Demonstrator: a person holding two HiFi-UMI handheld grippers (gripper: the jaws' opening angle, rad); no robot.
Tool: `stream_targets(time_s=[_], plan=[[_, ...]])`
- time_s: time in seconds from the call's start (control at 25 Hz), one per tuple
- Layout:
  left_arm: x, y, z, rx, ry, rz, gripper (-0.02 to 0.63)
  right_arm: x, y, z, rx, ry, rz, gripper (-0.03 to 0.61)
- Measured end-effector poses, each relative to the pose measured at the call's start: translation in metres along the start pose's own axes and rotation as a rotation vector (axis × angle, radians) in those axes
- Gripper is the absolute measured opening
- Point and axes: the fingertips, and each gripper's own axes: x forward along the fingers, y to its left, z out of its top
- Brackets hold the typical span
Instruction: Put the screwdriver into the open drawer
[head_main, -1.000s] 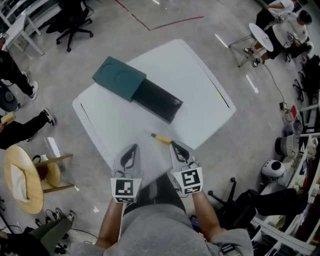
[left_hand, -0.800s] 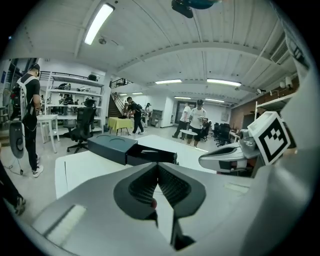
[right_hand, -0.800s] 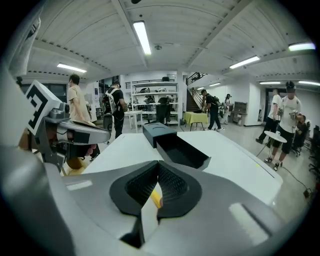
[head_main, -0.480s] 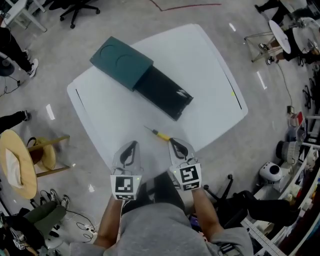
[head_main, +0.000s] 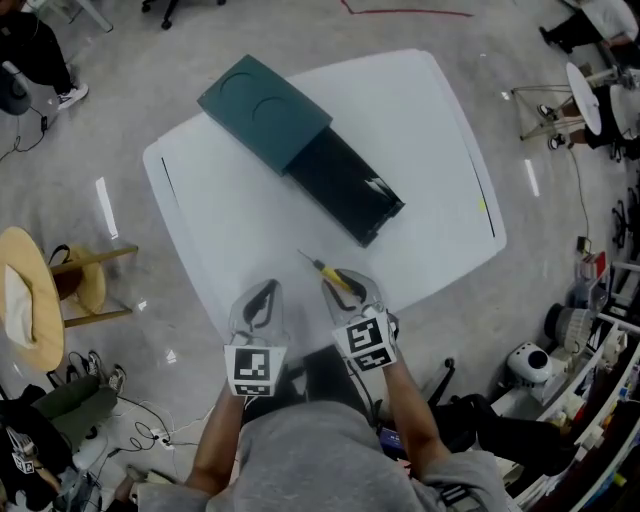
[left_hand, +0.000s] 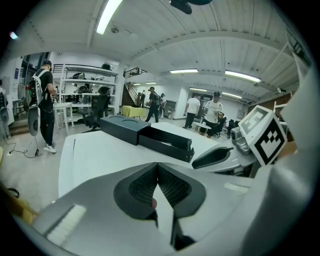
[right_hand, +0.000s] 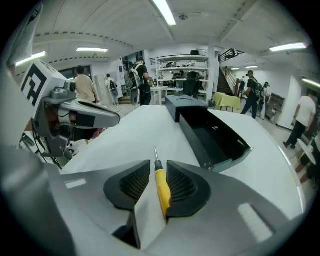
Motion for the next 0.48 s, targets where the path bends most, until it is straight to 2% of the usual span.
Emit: stream_targets(time_s=[0.2, 0.48], plan=[[-0.001, 0.009, -0.005, -0.025, 0.006, 0.035, 0.011, 0.016, 0.004, -0.009, -0.056, 0.093, 0.047, 0.157], [-0.002, 0.019, -0.014, -0.057, 0.018, 0.080, 0.011, 0.031, 0.002, -0.018, -0.100, 0.176, 0.076, 0.163]])
